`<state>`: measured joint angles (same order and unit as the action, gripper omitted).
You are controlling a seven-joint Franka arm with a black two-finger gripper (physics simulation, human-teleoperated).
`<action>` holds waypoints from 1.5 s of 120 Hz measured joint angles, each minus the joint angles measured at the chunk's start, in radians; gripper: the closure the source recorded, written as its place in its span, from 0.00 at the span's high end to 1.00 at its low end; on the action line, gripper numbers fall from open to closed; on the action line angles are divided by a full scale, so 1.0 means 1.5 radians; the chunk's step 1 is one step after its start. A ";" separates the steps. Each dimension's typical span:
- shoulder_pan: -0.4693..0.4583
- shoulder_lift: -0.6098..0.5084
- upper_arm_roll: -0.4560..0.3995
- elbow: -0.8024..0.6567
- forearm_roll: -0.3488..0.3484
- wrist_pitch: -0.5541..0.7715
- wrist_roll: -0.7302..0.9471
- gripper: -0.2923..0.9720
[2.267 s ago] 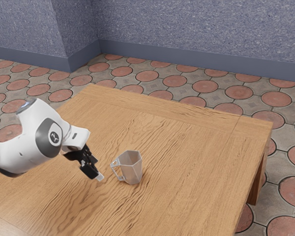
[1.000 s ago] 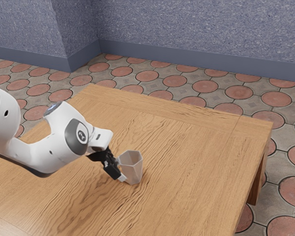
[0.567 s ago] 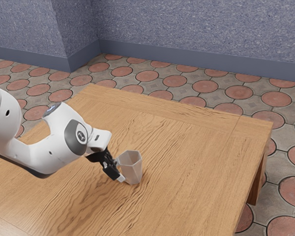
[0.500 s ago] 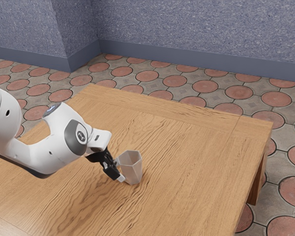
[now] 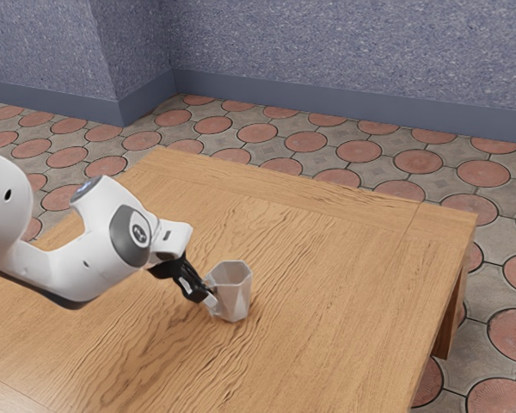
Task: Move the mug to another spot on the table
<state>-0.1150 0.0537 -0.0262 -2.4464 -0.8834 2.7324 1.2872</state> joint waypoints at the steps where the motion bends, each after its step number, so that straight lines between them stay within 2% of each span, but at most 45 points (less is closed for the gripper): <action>1: 0.000 -0.001 0.000 0.000 0.000 0.000 0.000 0.24; 43: 0.004 -0.059 0.003 -0.030 0.004 0.008 -0.003 0.18; 75: 0.068 -0.077 0.004 -0.061 0.006 0.008 -0.004 0.18; 97: 0.082 -0.094 0.005 -0.086 0.007 0.009 -0.004 0.18; 151: 0.132 -0.086 0.006 -0.090 0.008 0.032 -0.003 0.19; 180: 0.133 -0.083 0.006 -0.090 0.007 0.042 -0.002 0.18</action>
<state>0.0852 -0.0710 -0.0173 -2.5808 -0.8727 2.7959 1.2838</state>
